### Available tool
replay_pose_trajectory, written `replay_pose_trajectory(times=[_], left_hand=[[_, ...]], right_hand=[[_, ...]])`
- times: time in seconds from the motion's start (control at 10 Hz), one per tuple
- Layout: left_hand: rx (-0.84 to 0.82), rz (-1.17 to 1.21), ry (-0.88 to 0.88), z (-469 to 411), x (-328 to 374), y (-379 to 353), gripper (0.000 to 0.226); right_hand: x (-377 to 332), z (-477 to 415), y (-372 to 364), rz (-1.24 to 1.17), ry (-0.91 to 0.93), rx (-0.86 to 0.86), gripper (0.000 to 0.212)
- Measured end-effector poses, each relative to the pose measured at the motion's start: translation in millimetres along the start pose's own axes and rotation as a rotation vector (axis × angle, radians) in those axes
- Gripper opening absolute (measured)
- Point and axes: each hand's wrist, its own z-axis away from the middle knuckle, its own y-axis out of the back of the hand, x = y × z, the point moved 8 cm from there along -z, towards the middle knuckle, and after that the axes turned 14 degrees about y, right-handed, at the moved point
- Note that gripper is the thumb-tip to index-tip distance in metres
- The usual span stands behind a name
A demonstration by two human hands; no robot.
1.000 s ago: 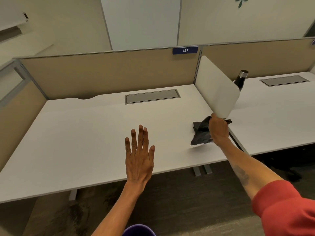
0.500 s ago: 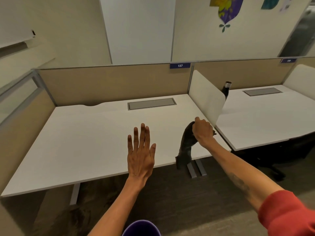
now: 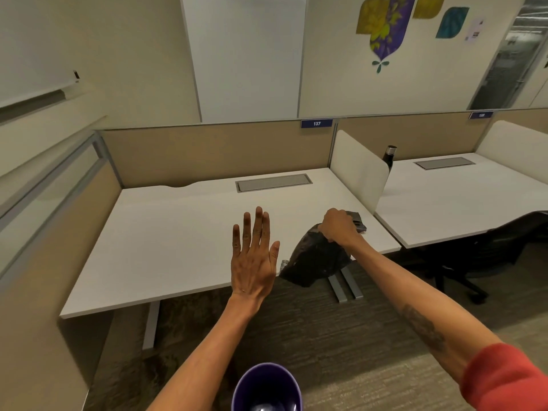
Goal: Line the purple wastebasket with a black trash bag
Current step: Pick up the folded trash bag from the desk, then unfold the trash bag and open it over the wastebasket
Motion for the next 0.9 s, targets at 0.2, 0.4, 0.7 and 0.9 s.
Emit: replay_pose_trajectory(times=[0.2, 0.4, 0.7, 0.9], left_hand=[[-0.055, 0.004, -0.036, 24.9, -1.9, 15.1, 0.064], [-0.183, 0.022, 0.019, 42.7, 7.9, 19.4, 0.053], [-0.409, 0.482, 0.421, 49.8, 8.1, 9.8, 0.054], [-0.551, 0.595, 0.368, 64.4, 21.9, 5.9, 0.064]], right_hand=[[-18.5, 43.5, -11.8, -0.523, -0.13, -0.05, 0.028], [-37.6, 90.0, -19.2, -0.935, -0.187, -0.009, 0.034], [-46.9, 121.0, -27.7, -1.315, -0.333, 0.142, 0.01], [-35.5, 130.8, -39.0, -1.227, -0.352, 0.199, 0.014]])
